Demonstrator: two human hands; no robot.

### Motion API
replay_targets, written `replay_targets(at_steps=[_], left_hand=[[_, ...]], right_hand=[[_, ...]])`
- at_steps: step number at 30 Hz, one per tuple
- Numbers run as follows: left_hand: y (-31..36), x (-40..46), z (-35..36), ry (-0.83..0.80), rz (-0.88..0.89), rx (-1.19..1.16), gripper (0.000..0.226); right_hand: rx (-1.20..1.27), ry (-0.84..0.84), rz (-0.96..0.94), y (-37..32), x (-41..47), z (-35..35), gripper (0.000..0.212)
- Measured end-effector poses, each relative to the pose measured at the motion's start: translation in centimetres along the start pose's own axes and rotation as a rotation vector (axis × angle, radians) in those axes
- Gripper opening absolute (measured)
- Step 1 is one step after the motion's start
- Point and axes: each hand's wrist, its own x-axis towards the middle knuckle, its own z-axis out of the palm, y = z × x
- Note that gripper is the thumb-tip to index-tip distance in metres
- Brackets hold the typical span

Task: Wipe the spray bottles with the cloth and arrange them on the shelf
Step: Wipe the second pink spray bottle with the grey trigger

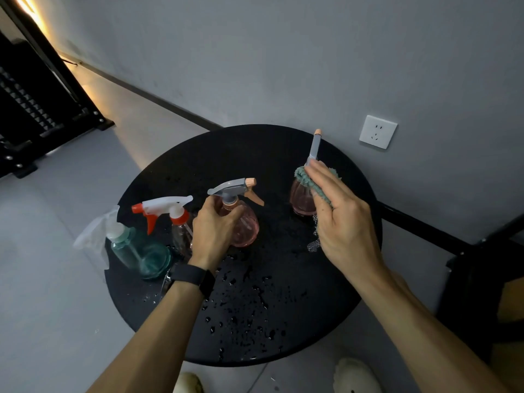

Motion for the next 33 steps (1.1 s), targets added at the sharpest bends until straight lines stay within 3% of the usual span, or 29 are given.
replay_targets(at_steps=[7,16,25,33], left_hand=[[-0.4,-2.7,-1.2,0.021,-0.023,0.015,0.071],[1.6,-6.8,-1.2,0.109,0.053,-0.040,0.049],[6.1,-6.5,6.3,-0.104,0.264,0.031,0.042],[6.9,0.2,12.1,-0.109,0.151,0.042,0.050]], right_hand=[[-0.028,0.009,0.006,-0.7,-0.2,0.3,0.040],[-0.060,0.097,0.049,-0.8,-0.6,-1.4,0.039],[-0.095,0.189,0.118,1.0,0.1,-3.6,0.037],[-0.097,0.187,0.166,2.8,0.5,-3.5,0.038]])
